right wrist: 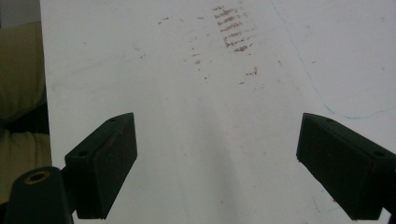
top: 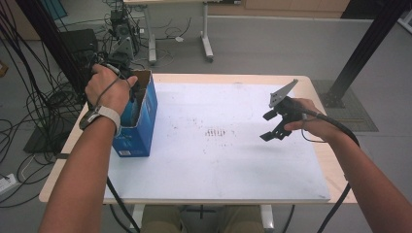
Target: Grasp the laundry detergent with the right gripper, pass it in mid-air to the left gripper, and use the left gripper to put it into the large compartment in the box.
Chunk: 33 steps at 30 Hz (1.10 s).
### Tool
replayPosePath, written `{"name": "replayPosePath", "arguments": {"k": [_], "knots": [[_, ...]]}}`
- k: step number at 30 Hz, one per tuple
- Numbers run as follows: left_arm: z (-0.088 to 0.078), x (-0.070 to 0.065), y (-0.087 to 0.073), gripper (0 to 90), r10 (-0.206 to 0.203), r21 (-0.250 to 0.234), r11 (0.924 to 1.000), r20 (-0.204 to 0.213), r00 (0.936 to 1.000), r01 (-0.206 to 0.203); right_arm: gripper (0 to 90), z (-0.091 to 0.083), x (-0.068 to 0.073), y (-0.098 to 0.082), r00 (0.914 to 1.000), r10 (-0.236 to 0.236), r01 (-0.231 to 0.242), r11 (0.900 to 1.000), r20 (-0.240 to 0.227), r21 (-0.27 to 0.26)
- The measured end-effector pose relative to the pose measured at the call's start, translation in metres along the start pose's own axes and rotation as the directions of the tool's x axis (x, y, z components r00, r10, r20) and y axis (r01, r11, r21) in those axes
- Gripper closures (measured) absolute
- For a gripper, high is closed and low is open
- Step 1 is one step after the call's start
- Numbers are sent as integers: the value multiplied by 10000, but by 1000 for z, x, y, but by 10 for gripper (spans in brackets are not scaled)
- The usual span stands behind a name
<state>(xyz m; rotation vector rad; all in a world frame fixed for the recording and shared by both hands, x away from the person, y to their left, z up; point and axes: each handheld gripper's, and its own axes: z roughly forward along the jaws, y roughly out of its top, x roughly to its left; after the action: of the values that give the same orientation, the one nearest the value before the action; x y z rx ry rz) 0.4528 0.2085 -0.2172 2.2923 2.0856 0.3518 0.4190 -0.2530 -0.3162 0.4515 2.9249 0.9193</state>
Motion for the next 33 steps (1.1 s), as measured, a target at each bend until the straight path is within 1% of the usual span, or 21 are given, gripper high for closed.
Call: {"name": "replayPosePath", "arguments": {"k": [6,8,12,14,20,26,33], "knots": [[15,-2,-3,368,39,-44,10000,-59,10000,-39,125,2,0,-1,10000,56,-56,10000,-15,55],[19,-3,-3,368,98,27,9999,-68,9999,-98,125,2,0,-2,10000,76,-76,10000,-41,63],[27,-3,-4,367,43,47,10000,0,10000,-43,125,3,0,-3,9999,120,-119,9999,-53,88],[31,-3,-4,367,91,139,9999,-9,10000,-91,125,4,0,-4,9999,131,-131,9999,-67,64],[41,-4,-4,367,170,205,9996,-30,9999,-169,125,5,0,-5,9998,149,-148,9998,-88,119],[47,-5,-5,367,289,285,9992,-53,9996,-287,125,5,0,-6,9998,185,-184,9997,-84,137],[47,-4,-5,367,303,213,9993,-28,9995,-303,125,5,0,-7,9997,227,-225,9996,-87,163]]}}
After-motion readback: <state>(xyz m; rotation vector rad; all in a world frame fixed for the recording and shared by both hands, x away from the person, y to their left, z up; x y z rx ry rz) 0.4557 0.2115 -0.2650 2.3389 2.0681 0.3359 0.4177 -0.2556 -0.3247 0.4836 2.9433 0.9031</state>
